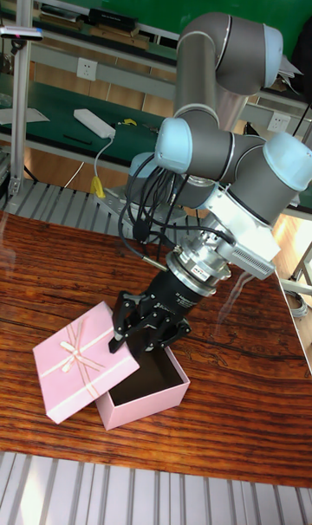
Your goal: Cover the box
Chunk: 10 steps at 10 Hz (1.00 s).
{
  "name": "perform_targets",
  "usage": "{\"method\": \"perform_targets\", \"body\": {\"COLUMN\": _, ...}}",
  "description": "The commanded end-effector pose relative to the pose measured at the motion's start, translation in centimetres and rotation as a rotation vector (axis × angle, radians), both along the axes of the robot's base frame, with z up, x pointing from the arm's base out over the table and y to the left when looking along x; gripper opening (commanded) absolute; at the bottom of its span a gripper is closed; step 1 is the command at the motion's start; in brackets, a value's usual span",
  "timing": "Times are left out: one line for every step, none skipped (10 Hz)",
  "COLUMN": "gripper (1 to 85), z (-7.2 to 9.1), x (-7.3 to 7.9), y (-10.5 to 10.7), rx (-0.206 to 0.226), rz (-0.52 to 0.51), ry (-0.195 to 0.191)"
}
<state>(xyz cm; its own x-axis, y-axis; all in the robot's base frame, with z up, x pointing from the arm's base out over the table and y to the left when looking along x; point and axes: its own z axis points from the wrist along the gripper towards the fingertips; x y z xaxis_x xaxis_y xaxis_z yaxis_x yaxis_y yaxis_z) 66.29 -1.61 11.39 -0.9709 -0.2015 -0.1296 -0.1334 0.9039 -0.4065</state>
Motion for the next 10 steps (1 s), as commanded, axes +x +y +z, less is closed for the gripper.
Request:
{"method": "perform_targets", "body": {"gripper": 38.3, "z": -0.1, "x": 0.2, "y": 0.3, "rx": 0.029, "rz": -0.018, "ry": -0.008}}
{"method": "perform_targets", "body": {"gripper": 38.3, "z": 0.0, "x": 0.2, "y": -0.1, "rx": 0.012, "rz": -0.017, "ry": -0.008}}
{"method": "perform_targets", "body": {"gripper": 37.0, "z": 0.3, "x": 0.4, "y": -0.7, "rx": -0.018, "rz": 0.004, "ry": -0.006}}
{"method": "perform_targets", "body": {"gripper": 33.7, "z": 0.8, "x": 0.7, "y": -1.6, "rx": -0.069, "rz": 0.056, "ry": 0.003}}
{"method": "perform_targets", "body": {"gripper": 33.7, "z": 1.4, "x": 1.3, "y": -2.3, "rx": -0.118, "rz": 0.12, "ry": 0.01}}
{"method": "perform_targets", "body": {"gripper": 33.7, "z": 1.6, "x": 1.9, "y": -2.5, "rx": -0.147, "rz": 0.188, "ry": 0.016}}
{"method": "perform_targets", "body": {"gripper": 33.7, "z": 1.9, "x": 2.2, "y": -2.8, "rx": -0.179, "rz": 0.243, "ry": 0.034}}
{"method": "perform_targets", "body": {"gripper": 34.0, "z": 2.5, "x": 2.5, "y": -3.7, "rx": -0.233, "rz": 0.294, "ry": 0.052}}
{"method": "perform_targets", "body": {"gripper": 34.0, "z": 3.3, "x": 3.1, "y": -4.6, "rx": -0.299, "rz": 0.351, "ry": 0.063}}
{"method": "perform_targets", "body": {"gripper": 33.7, "z": 3.7, "x": 3.7, "y": -4.8, "rx": -0.33, "rz": 0.401, "ry": 0.068}}
